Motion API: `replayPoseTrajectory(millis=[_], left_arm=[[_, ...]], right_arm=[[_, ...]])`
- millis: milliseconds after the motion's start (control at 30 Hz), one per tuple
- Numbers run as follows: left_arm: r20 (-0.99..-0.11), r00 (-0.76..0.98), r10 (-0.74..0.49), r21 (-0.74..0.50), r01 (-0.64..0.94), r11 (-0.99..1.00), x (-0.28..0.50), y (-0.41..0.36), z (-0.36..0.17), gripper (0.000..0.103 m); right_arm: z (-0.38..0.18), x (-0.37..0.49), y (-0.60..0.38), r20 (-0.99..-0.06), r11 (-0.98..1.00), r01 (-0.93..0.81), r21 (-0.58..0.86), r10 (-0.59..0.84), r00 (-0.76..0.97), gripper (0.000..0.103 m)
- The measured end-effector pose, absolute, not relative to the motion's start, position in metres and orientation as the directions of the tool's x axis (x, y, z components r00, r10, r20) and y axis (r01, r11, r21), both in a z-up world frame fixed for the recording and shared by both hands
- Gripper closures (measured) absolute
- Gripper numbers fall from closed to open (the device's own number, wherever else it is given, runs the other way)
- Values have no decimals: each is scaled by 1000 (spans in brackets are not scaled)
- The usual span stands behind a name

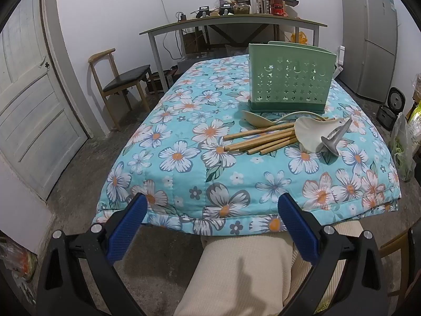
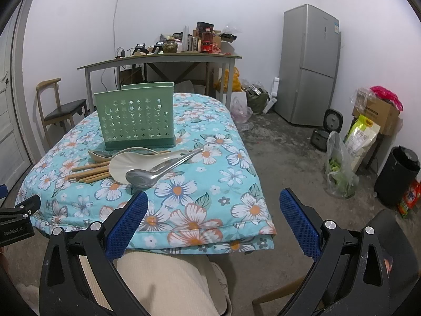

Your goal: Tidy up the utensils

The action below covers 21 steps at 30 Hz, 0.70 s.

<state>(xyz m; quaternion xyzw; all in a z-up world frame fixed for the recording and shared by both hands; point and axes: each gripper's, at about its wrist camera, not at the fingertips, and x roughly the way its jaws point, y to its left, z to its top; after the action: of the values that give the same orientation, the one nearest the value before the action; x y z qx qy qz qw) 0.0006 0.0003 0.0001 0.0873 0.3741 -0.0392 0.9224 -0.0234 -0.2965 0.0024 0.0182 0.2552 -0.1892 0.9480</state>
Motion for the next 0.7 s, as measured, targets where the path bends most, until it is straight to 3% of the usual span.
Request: replayPoseTrajectory(millis=[700], left_arm=[[-700, 715, -4, 135, 137, 981, -1, 5, -2, 6]], right_arm=[[4, -24, -297, -491, 928, 368, -62, -349, 798, 7]])
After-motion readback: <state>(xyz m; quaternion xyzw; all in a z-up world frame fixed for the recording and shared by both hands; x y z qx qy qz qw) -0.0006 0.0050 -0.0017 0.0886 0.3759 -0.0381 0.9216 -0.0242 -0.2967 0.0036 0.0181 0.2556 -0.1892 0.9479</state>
